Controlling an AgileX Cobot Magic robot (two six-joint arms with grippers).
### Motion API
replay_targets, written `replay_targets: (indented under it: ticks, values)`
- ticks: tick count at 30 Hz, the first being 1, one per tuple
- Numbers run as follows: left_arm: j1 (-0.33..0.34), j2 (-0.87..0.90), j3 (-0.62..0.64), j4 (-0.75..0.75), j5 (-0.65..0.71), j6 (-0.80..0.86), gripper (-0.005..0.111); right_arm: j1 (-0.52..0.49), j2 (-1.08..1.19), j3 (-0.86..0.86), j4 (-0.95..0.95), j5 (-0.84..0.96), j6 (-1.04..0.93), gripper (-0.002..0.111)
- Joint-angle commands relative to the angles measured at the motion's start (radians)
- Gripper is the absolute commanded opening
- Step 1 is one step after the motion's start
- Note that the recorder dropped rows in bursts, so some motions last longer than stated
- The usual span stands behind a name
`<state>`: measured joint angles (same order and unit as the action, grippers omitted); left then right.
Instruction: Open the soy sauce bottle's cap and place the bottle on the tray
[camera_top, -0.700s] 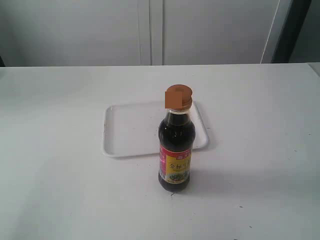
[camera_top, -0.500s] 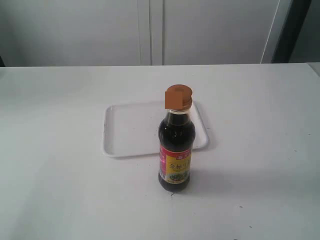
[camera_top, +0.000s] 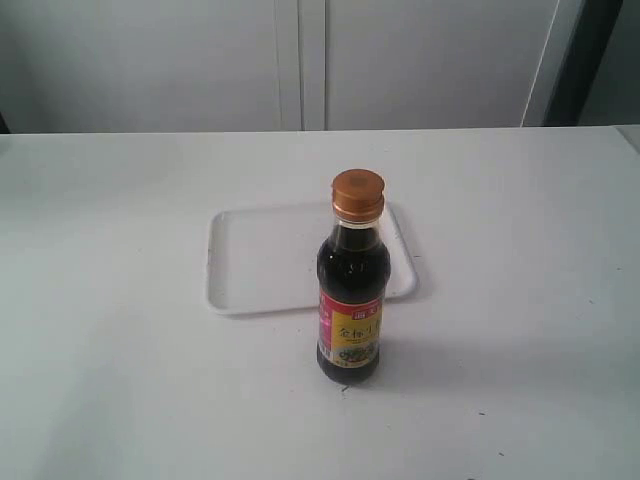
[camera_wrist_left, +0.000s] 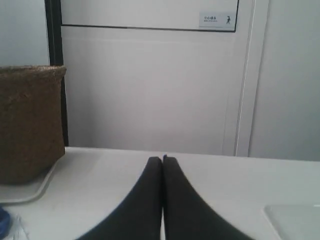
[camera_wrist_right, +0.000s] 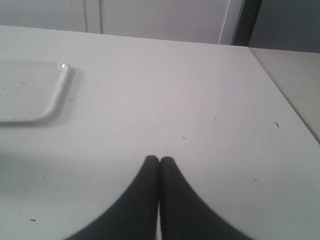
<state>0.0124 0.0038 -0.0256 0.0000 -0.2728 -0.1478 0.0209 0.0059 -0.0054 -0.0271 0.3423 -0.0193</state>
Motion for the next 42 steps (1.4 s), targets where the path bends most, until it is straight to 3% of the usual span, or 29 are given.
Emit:
replay_targets:
  ticks: [1, 13, 22, 31, 42]
  values:
    - [0.004, 0.001, -0.085, 0.033, -0.030, -0.013, 0.000, 0.001, -0.006, 0.005, -0.007, -0.003, 0.025, 0.000]
    - [0.004, 0.318, -0.290, 0.123, -0.062, -0.040, 0.000, 0.001, -0.006, 0.005, -0.007, -0.003, 0.025, 0.000]
    - [0.004, 0.628, -0.420, 0.442, -0.198, -0.316, 0.000, 0.001, -0.006, 0.005, -0.007, -0.003, 0.025, 0.000]
    - [0.002, 0.888, -0.512, 0.620, -0.331, -0.463, 0.000, 0.001, -0.006, 0.005, -0.007, -0.003, 0.025, 0.000]
    - [-0.089, 1.048, -0.573, 0.765, -0.478, -0.530, 0.000, 0.001, -0.006, 0.005, -0.007, -0.003, 0.025, 0.000]
